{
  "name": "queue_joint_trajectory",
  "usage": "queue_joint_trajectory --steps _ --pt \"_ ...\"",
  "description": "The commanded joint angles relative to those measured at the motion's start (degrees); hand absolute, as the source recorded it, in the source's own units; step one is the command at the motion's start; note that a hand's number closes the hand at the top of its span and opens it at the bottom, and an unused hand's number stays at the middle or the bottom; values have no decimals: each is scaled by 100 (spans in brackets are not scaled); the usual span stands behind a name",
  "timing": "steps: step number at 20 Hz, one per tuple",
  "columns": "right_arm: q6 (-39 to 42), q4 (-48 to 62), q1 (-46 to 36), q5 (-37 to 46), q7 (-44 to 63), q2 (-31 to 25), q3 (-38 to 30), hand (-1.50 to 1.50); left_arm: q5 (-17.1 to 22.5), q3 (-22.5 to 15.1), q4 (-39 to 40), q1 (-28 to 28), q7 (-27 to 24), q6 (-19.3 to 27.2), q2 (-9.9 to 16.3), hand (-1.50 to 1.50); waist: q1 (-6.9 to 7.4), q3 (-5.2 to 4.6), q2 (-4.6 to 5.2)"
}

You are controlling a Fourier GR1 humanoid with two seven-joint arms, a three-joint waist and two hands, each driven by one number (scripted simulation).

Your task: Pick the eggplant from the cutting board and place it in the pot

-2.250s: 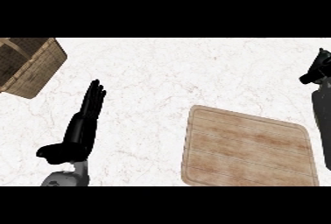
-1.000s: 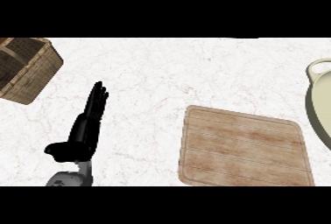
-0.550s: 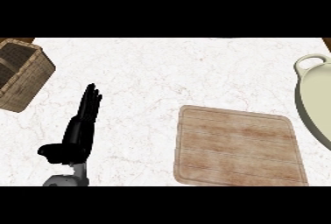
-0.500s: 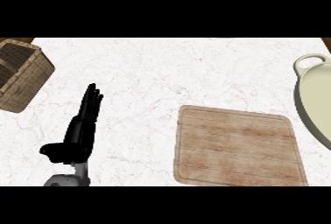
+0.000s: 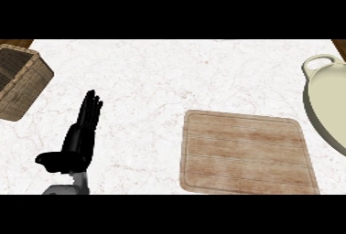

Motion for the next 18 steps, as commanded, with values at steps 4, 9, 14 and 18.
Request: queue_joint_trajectory --steps 4,9,14,18 --pt "-393 140 313 -510 1244 200 -892 -150 -38 -23 -380 -10 369 82 40 0 3 4 -23" --pt "-1684 -413 567 -989 -158 674 -955 -150 -109 -42 -38 -60 92 142 -109 0 -72 -3 -45" --pt "-3345 -1284 658 -1030 -903 500 -1016 -150 45 93 23 -15 56 -16 6 0 -49 2 -21" --pt "-4431 -1763 1018 -1478 -1247 962 -1218 -150 -15 43 -67 115 -24 -3 2 0 -94 3 -49"
